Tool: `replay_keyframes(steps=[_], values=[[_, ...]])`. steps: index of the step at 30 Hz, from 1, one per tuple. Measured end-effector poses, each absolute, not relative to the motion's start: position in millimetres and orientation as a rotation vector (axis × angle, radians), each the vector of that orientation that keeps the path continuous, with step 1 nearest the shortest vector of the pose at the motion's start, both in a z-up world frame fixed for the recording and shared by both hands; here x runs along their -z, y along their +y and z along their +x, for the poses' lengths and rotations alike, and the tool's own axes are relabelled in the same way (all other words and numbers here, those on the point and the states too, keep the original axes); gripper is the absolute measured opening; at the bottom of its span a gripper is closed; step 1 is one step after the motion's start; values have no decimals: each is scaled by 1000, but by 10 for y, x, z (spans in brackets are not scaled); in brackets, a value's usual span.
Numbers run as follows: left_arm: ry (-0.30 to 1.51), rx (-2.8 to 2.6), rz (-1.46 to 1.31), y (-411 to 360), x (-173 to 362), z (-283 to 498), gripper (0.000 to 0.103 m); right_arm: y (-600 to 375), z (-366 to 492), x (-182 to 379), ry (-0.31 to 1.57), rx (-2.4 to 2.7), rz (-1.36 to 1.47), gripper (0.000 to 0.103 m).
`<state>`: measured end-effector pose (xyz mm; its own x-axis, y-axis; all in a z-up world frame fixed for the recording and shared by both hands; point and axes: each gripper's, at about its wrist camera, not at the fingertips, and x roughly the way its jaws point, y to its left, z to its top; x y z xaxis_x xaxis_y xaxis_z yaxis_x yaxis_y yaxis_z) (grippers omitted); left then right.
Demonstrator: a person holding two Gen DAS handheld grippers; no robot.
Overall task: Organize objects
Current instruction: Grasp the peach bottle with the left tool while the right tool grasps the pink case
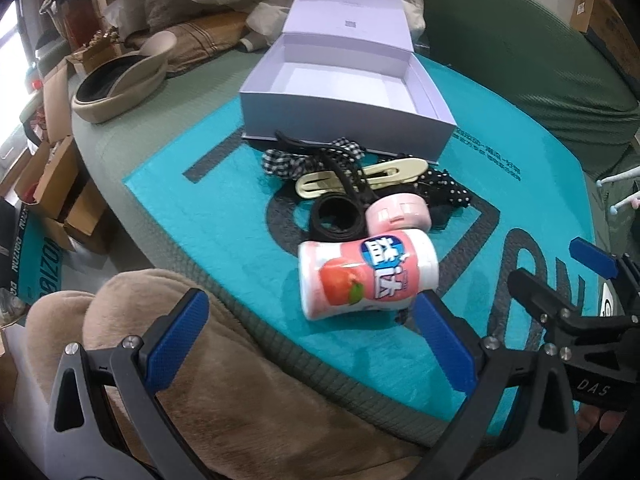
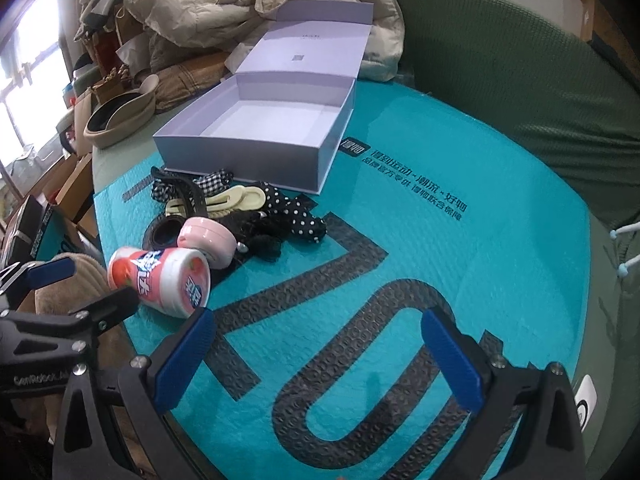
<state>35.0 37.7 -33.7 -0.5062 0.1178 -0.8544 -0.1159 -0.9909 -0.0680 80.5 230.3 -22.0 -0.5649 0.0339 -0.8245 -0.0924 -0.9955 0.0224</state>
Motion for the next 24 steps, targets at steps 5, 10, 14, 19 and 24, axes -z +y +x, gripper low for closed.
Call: replay_keyframes(steps=[5, 10, 14, 19, 24], values=[[-29, -2546, -1493, 514, 422, 263, 103, 2441, 784, 282, 133, -2694, -1455, 103], [-20, -2508, -1539, 624, 532, 154, 103, 2477, 719, 375, 196, -2707, -1501, 103], [-34, -2483, -1584, 611, 637, 58, 103, 2409, 650, 374, 196, -2733, -1514, 103], [-125, -2470, -1566, 495, 656, 8, 92, 2267, 528, 364, 204, -2781, -1542, 103], [-159, -2458, -1521, 421, 634, -26, 85, 2132, 412, 367, 195, -2836, -1567, 101]])
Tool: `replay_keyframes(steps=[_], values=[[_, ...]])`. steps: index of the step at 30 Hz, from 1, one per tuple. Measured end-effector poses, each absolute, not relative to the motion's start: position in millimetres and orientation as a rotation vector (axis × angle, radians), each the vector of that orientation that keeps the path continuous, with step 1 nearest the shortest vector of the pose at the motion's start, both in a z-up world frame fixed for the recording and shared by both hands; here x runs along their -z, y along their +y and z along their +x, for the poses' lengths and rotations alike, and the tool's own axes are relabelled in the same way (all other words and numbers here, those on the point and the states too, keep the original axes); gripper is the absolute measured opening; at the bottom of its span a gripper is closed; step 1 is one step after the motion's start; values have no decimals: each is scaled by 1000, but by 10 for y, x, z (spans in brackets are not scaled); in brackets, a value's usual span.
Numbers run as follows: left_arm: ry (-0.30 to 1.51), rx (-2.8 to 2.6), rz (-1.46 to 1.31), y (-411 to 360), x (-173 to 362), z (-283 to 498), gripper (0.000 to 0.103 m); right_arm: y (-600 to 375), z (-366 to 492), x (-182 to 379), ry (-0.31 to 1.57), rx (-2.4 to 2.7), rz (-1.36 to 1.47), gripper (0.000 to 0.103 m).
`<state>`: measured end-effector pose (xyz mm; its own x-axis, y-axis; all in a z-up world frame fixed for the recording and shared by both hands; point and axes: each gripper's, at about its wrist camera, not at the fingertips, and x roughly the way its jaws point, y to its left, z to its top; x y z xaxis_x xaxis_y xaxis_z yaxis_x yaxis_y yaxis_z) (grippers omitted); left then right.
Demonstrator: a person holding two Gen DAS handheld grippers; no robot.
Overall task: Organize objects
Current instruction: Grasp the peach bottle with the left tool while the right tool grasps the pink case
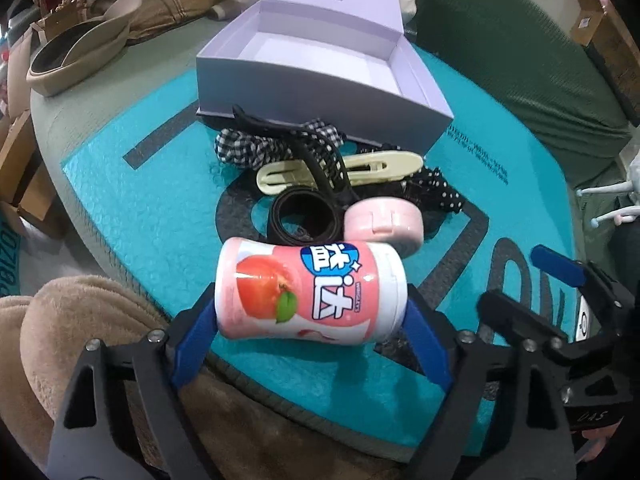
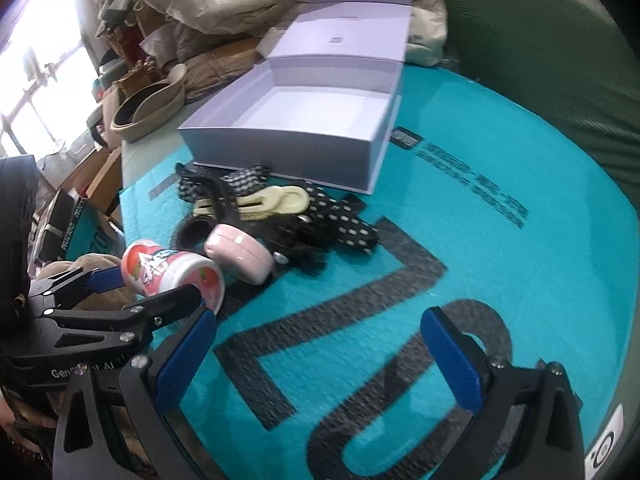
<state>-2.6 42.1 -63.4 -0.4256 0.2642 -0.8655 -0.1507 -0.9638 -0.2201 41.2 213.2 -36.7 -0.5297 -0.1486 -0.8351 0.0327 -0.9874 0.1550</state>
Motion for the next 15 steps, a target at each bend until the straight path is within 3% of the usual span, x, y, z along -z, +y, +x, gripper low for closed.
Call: replay_keyframes(steps=[8, 15], values=[[-149, -2471, -1531, 229, 635, -71, 85, 1855, 249, 418, -154, 2538, 1419, 88], [-116, -2480, -1535, 26, 614, -114, 85, 1662, 113, 465, -85, 2490, 1375, 69]])
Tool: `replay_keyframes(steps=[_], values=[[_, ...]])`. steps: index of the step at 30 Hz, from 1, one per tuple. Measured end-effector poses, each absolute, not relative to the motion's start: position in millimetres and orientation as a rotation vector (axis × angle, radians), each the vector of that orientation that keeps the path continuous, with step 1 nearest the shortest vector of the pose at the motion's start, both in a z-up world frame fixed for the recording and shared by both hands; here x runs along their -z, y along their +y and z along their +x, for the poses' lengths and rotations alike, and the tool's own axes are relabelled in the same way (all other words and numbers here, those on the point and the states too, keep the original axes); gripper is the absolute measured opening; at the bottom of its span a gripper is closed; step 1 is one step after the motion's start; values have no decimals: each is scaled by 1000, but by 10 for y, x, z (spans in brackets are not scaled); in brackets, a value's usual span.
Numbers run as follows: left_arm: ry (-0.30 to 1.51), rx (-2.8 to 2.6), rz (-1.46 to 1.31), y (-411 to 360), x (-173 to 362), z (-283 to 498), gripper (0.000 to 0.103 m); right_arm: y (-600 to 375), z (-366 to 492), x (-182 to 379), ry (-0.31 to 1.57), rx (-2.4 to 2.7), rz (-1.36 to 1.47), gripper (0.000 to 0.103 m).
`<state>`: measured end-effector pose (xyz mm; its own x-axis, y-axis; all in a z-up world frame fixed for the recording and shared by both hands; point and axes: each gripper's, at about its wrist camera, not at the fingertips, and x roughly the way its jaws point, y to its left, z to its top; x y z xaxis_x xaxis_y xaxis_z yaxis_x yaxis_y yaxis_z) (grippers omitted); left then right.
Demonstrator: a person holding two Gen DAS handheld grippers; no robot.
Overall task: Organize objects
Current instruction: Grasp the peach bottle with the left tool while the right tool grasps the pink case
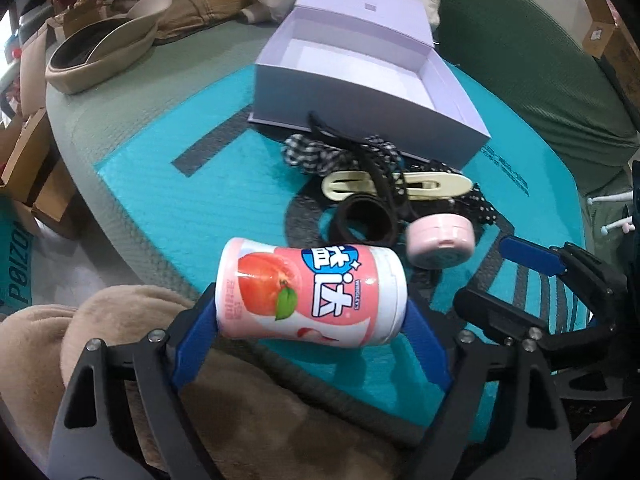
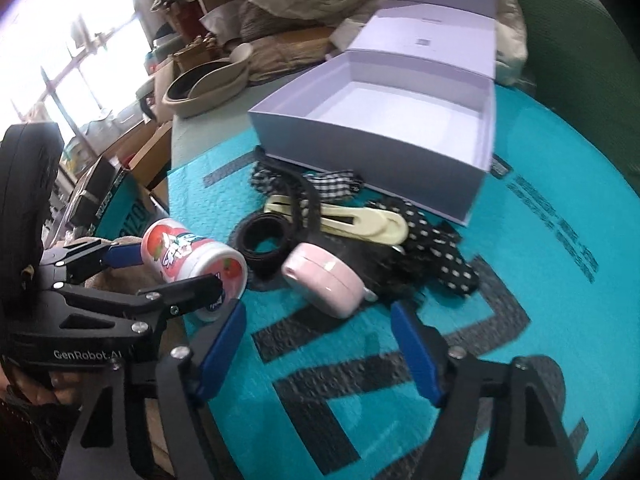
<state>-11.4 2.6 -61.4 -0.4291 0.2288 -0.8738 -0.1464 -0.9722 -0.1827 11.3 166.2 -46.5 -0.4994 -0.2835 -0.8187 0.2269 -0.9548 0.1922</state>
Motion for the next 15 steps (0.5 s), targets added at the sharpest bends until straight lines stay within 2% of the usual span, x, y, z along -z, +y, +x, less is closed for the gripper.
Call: replay_keyframes(steps=[9, 11, 13, 15], values=[[-104, -2527, -1516, -120, 563, -244, 85, 1585, -66, 511, -28, 2492, 1361, 61], [-103, -2523, -1523, -136, 571, -282, 85, 1563, -87, 550, -5, 2486, 1385, 55], [-82, -2502, -1513, -144, 577, -313, 85, 1554, -101, 569, 8, 2482, 1403, 43], [-67, -2496, -1507, -135, 574, -341, 85, 1550, -104, 572, 13, 2479, 1413, 35]])
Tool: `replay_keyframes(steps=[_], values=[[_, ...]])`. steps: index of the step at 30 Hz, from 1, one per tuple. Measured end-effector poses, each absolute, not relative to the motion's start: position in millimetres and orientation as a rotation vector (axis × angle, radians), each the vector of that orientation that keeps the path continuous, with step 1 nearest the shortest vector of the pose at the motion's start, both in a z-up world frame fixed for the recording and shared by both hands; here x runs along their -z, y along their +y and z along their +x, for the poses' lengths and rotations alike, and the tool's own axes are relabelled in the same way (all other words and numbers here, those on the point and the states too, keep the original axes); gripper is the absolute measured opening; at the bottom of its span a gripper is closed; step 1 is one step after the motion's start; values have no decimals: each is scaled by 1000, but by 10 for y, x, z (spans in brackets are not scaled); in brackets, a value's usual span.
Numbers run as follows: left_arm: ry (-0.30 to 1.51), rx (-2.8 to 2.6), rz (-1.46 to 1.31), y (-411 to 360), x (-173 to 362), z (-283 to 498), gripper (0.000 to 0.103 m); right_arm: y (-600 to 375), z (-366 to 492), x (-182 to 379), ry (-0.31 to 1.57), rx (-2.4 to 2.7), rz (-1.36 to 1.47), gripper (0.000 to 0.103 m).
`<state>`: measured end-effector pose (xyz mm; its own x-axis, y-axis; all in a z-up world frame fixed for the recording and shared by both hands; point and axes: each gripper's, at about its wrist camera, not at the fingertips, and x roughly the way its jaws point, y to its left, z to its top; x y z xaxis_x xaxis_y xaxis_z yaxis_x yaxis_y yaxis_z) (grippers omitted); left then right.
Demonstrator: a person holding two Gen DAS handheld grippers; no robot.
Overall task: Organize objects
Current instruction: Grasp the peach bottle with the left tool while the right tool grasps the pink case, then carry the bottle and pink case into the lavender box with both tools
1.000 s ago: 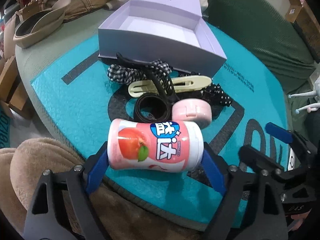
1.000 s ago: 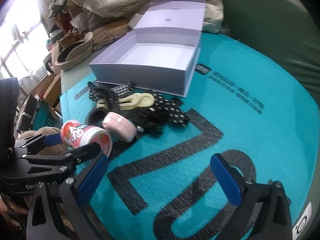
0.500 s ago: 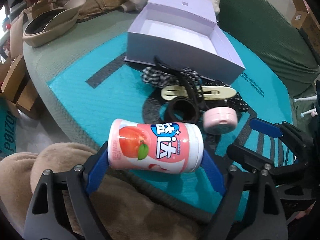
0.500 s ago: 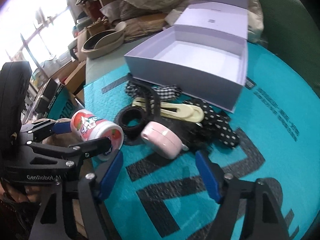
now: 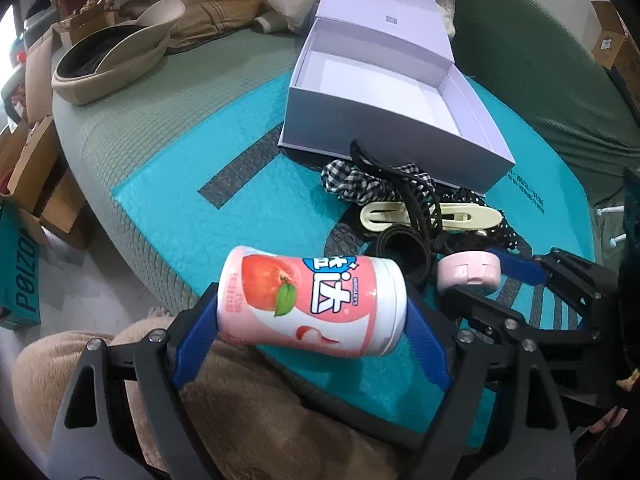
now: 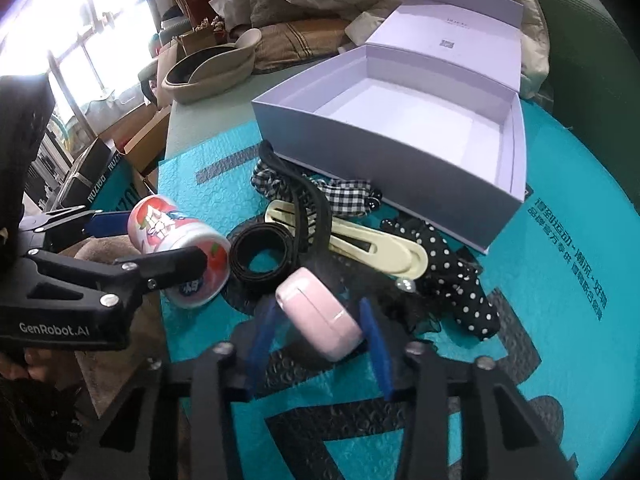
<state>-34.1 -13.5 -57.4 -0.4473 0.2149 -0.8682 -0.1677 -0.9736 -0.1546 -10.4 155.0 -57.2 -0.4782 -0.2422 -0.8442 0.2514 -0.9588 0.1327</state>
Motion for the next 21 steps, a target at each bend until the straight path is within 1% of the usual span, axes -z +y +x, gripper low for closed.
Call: replay_keyframes(steps=[6, 14, 21], values=[[-37, -2457, -1502, -113, 593, -437, 85, 1544, -63, 526, 20, 2483, 1433, 22], [13, -2407, -1489, -35, 557, -424, 84, 1563, 46, 433, -39, 2524, 1394, 22], [28, -2430, -1439, -14, 383, -312, 84, 1538, 151, 197, 0, 2550, 1325, 22]])
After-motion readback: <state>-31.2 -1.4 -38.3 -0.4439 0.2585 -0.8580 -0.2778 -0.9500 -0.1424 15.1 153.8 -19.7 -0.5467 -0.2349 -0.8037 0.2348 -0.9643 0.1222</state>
